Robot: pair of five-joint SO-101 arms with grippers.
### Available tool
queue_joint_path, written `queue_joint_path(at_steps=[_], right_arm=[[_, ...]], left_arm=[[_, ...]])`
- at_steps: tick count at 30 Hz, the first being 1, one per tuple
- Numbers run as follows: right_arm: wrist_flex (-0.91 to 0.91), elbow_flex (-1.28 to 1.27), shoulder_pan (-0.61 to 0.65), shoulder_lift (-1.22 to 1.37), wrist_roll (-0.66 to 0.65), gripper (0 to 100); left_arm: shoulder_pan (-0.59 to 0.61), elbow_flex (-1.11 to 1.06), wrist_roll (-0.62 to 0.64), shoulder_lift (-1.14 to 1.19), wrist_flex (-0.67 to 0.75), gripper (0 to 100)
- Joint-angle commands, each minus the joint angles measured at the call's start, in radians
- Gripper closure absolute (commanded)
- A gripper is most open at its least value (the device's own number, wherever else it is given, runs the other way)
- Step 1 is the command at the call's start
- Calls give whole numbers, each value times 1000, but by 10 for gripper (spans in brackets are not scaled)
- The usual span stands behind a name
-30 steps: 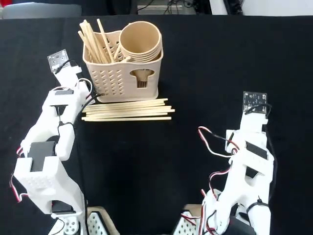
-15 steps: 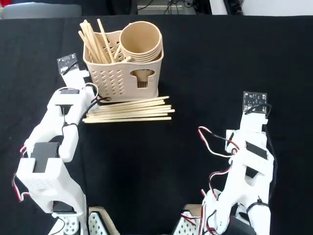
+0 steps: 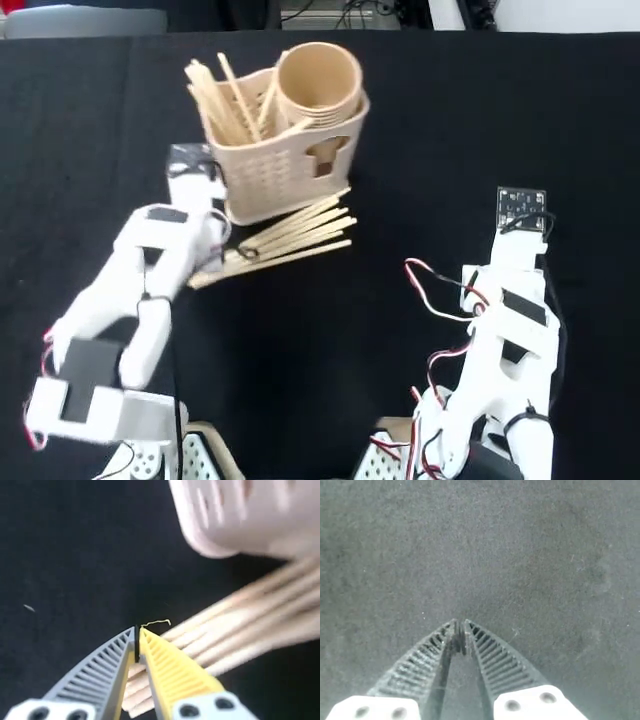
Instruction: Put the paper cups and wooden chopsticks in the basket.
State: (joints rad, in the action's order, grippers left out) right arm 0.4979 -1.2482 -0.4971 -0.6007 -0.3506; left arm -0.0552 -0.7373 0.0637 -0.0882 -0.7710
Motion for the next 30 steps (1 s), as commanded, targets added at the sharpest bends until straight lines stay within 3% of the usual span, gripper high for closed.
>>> queue_joint_path(at_steps=[1,6,16,24,30], right_arm=[[-21,4,17,8,-8,973],[-21,4,17,8,-8,973],[-21,4,17,8,-8,973],[-21,5,17,8,-8,973],[-14,24,17,1,2,973]], left_arm=[[-94,-128,-89,-201,-6,971],[-119,-243,-129,-358,-6,971],[38,-300,-126,-565,-23,971],[122,-295,-133,-773,-219,971],[317,-320,-140,-1057,-390,968]])
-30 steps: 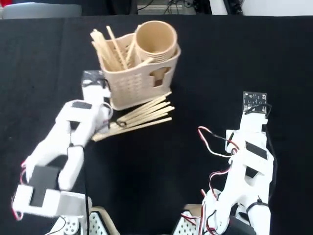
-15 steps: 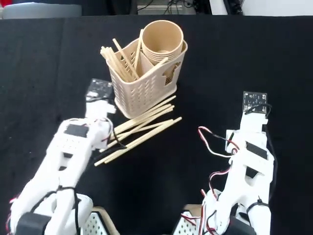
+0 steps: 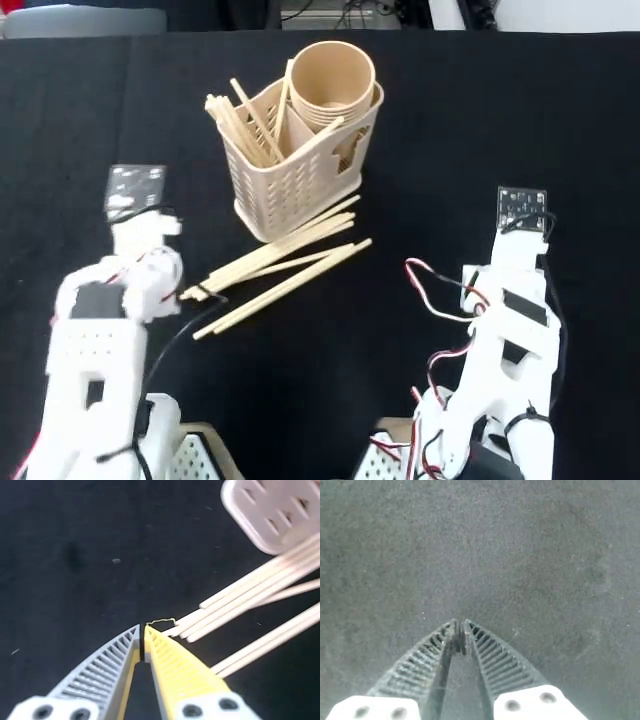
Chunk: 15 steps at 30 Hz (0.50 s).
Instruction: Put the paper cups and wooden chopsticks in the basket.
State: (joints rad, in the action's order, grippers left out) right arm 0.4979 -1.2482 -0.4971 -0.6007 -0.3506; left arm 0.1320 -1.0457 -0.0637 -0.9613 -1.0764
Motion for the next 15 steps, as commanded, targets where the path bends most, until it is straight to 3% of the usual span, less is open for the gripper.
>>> queue_joint_path(at_steps=[1,5,8,11,15], right_arm=[[-3,28,20,1,2,973],[107,41,112,1,2,973],[176,42,166,1,2,973],[181,45,163,1,2,973],[187,68,147,1,2,973]], left_arm=[[176,-25,-29,-235,-100,967],[318,-139,-144,-400,-101,967],[331,-262,-178,-477,-34,966],[275,-317,-213,-496,9,948],[74,-283,-302,-425,-15,871]])
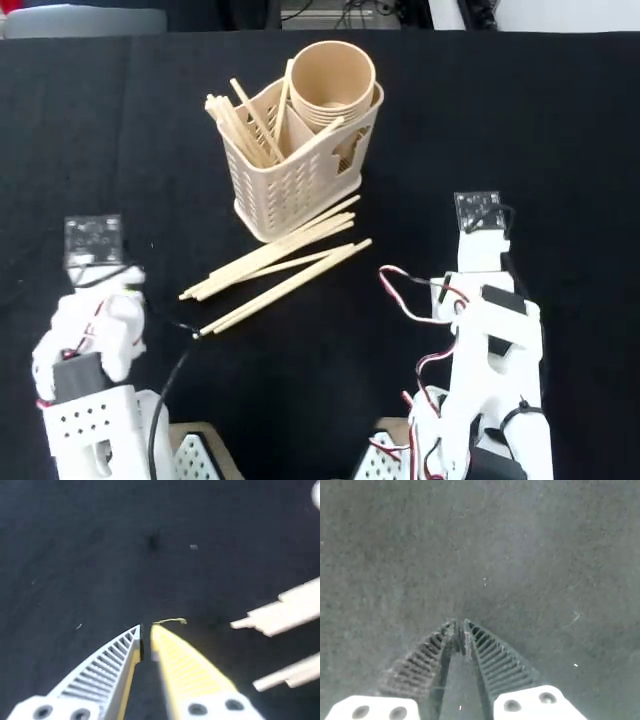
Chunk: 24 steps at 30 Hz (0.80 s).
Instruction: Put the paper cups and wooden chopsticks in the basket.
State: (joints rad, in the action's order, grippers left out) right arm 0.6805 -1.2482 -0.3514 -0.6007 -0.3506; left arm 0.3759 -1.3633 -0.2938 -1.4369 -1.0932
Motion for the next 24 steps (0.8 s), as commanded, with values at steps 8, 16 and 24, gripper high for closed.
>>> queue_joint_path(at_steps=[8,16,24], right_arm=[[0,47,14,8,43,973],[-2,39,15,8,43,975],[-2,38,15,8,43,976]], left_arm=[[-479,297,-288,459,-95,861],[-515,596,-443,954,-184,791],[-438,831,-569,1269,-175,791]])
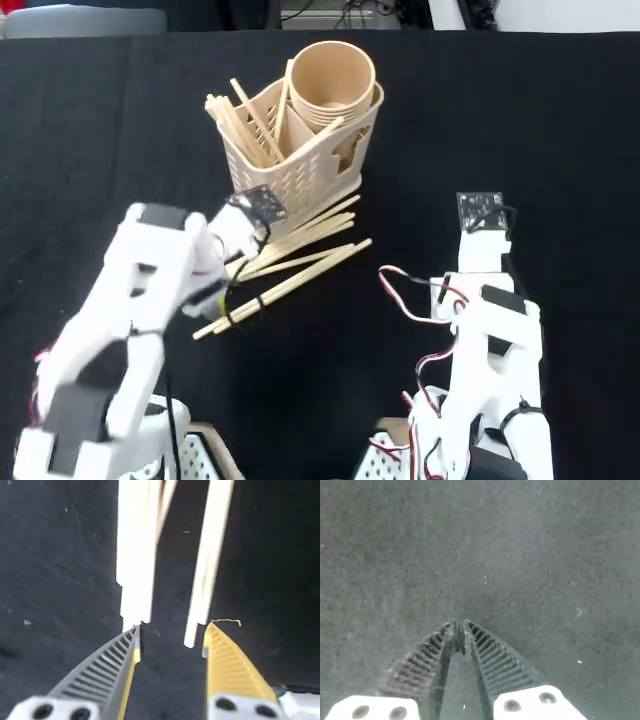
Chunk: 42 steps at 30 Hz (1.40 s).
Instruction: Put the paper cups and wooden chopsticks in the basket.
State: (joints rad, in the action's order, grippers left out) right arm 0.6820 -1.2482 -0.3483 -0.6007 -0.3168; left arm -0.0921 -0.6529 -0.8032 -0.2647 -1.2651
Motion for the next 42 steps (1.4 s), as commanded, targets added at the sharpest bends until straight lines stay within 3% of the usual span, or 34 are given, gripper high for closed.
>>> queue_joint_path(at_steps=[1,11,17,24,32,38,42], right_arm=[[-3,38,12,8,9,976],[-51,13,11,4,9,976],[-51,13,11,2,9,976],[-51,13,11,2,9,976],[-51,13,11,2,9,976],[-54,13,-9,4,9,976],[-54,13,-15,4,9,976]], left_arm=[[30,125,-72,115,-3,791],[28,113,-101,204,6,795],[21,-15,-101,245,204,892],[21,-44,-101,210,222,972],[19,-44,-104,104,61,971],[22,-45,-203,-26,-129,971],[36,-114,-247,-120,-160,971]])
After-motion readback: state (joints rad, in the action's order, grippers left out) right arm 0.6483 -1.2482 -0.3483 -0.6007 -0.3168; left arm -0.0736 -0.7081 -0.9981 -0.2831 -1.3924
